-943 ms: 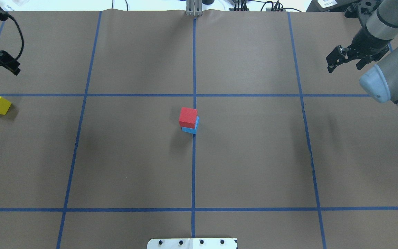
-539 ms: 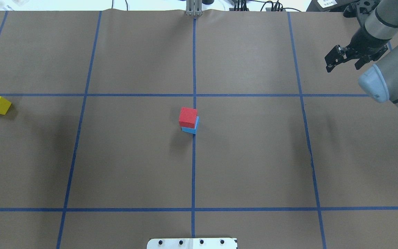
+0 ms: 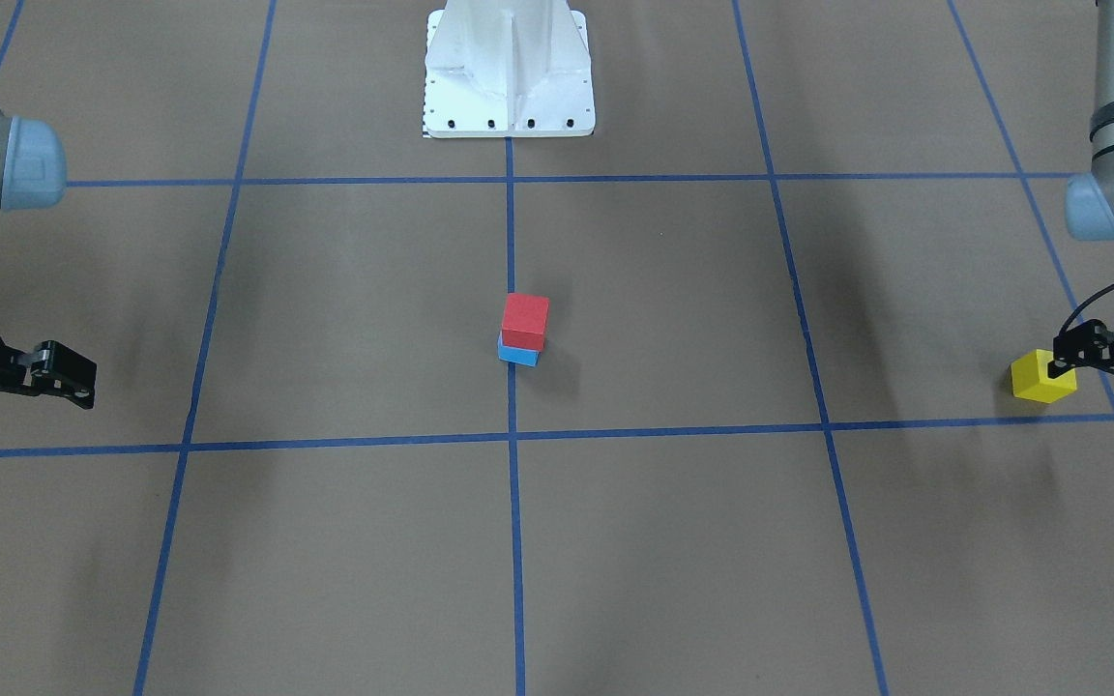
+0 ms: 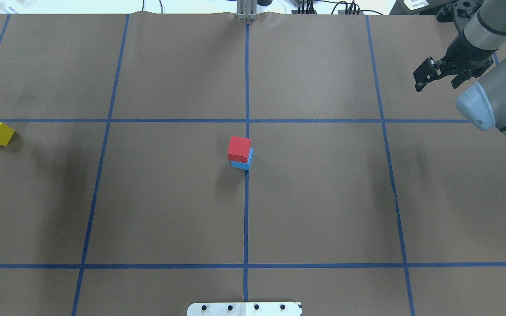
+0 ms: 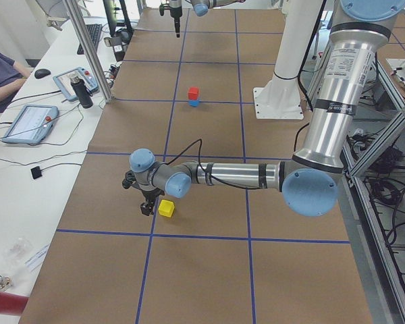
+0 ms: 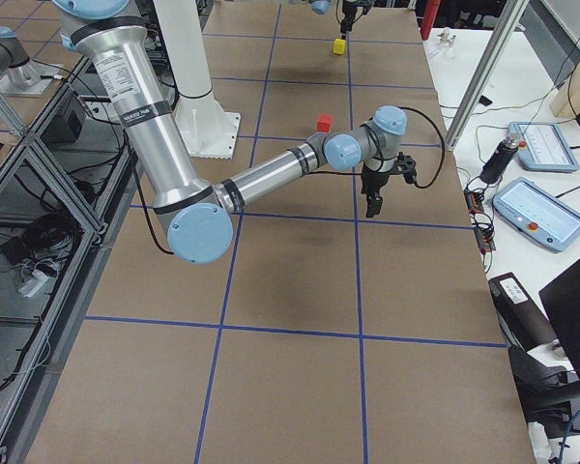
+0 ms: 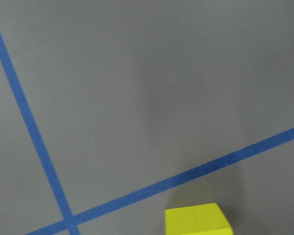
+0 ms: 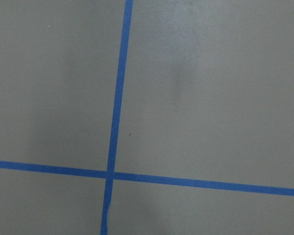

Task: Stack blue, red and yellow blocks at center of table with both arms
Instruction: 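Lower the left gripper and grasp the yellow cube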

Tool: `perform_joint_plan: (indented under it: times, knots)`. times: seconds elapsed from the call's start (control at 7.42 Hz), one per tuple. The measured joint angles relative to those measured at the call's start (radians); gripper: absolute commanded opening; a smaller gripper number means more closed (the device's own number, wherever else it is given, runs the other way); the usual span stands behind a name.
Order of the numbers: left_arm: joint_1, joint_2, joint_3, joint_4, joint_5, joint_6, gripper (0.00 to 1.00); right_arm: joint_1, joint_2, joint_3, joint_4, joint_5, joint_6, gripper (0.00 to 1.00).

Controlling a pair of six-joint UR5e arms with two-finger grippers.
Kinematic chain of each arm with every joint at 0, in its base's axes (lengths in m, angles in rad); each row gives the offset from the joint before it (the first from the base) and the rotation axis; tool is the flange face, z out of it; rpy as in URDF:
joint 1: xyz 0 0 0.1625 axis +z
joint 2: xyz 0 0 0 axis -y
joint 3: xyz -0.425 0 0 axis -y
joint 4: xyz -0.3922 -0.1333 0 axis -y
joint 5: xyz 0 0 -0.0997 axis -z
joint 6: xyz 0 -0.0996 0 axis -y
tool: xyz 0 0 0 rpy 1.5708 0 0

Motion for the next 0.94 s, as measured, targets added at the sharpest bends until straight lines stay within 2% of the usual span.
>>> perform_joint_plan:
  times: [0.94]
  knots:
    - [0.011,0.015,0.004,-0.001,-0.012,-0.094,1.00,-0.001,-0.005,-0.002,0.000,-0.001,-0.001,0.99]
